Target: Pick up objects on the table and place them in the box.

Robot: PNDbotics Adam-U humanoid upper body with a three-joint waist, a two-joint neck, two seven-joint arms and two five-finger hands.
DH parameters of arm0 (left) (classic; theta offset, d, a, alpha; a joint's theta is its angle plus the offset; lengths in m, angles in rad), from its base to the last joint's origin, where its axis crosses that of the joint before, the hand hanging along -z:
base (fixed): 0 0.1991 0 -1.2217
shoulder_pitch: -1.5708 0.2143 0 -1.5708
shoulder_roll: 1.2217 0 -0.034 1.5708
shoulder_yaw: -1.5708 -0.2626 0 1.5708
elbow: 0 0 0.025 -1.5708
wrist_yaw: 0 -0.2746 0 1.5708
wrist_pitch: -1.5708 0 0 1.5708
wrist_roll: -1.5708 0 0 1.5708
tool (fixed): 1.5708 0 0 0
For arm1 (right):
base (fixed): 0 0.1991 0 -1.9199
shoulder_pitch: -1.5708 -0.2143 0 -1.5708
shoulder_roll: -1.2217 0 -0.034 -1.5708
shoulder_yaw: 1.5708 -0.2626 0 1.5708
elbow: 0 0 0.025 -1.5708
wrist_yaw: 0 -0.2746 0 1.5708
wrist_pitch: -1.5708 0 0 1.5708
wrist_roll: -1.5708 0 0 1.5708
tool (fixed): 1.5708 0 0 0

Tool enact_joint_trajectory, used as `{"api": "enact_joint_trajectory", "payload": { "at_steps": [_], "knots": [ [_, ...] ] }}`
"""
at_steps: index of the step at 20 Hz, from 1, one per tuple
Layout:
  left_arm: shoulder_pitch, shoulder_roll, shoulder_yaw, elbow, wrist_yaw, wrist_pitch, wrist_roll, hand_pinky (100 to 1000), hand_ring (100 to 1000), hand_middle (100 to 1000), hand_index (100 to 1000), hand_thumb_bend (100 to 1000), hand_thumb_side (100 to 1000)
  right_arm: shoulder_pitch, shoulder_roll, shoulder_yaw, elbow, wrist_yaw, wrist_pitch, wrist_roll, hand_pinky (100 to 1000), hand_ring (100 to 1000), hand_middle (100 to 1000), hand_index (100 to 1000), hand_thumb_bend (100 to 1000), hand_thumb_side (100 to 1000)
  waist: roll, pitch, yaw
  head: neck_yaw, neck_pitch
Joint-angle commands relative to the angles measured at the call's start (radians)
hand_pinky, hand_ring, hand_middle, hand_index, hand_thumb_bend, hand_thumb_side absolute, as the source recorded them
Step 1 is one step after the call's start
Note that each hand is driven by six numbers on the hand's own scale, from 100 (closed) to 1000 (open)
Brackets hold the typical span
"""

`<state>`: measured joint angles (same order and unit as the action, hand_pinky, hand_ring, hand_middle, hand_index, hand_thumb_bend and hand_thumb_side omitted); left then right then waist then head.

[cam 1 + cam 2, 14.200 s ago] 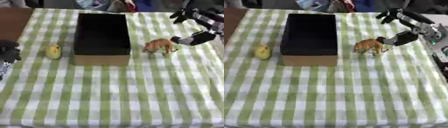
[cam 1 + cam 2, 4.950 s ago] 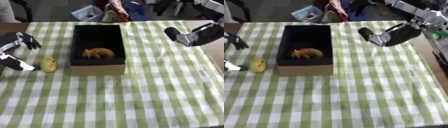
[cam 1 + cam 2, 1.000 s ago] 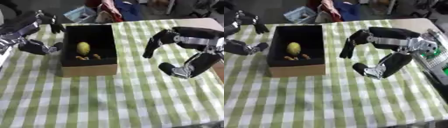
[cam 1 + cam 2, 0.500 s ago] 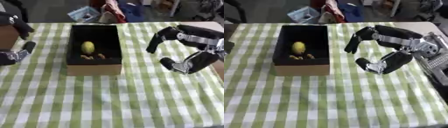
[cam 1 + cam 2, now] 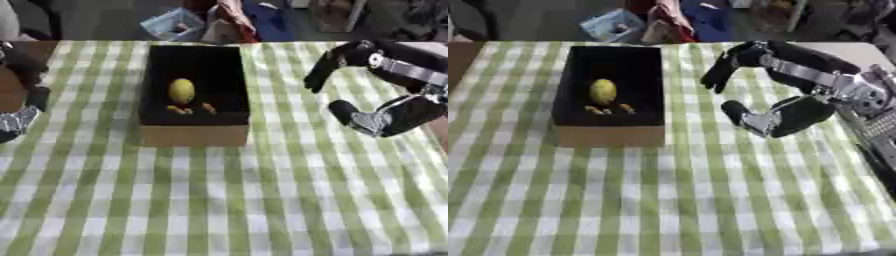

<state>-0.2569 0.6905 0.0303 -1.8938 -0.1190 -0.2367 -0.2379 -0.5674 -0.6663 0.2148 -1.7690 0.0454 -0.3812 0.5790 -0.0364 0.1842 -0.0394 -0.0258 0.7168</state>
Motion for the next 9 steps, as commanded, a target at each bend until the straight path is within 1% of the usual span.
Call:
{"api": "enact_joint_trajectory", "payload": {
  "at_steps": [1, 4, 5, 6, 9],
  "knots": [
    [0.003, 0.009, 0.019, -0.021, -0.005, 0.003, -0.012, 699, 482, 490, 681, 147, 100, -0.005, -0.024, -0.023, -0.003, 0.009, 0.002, -0.015, 750, 648, 675, 816, 100, 495, 0.003, -0.018, 0.004, 0.001, 0.006],
    [0.020, 0.002, 0.021, -0.025, -0.014, -0.001, -0.024, 703, 484, 493, 682, 144, 100, -0.002, -0.020, -0.027, 0.000, 0.013, 0.003, -0.023, 749, 647, 675, 816, 100, 497, 0.002, -0.017, 0.011, 0.001, 0.003],
    [0.026, -0.001, 0.021, -0.025, -0.017, -0.001, -0.026, 705, 485, 494, 683, 194, 100, -0.001, -0.019, -0.027, 0.002, 0.015, 0.004, -0.024, 749, 647, 676, 816, 100, 497, 0.001, -0.017, 0.012, 0.001, 0.002],
    [0.032, -0.003, 0.020, -0.024, -0.022, -0.002, -0.030, 705, 485, 494, 683, 147, 100, -0.001, -0.019, -0.027, 0.004, 0.017, 0.004, -0.026, 749, 647, 676, 817, 100, 496, 0.002, -0.017, 0.013, 0.002, 0.002],
    [0.045, -0.008, 0.017, -0.025, -0.033, -0.008, -0.036, 707, 488, 497, 684, 140, 100, 0.002, -0.017, -0.032, 0.009, 0.021, 0.004, -0.034, 749, 646, 675, 817, 100, 491, 0.004, -0.017, 0.013, 0.002, 0.002]
  ]
}}
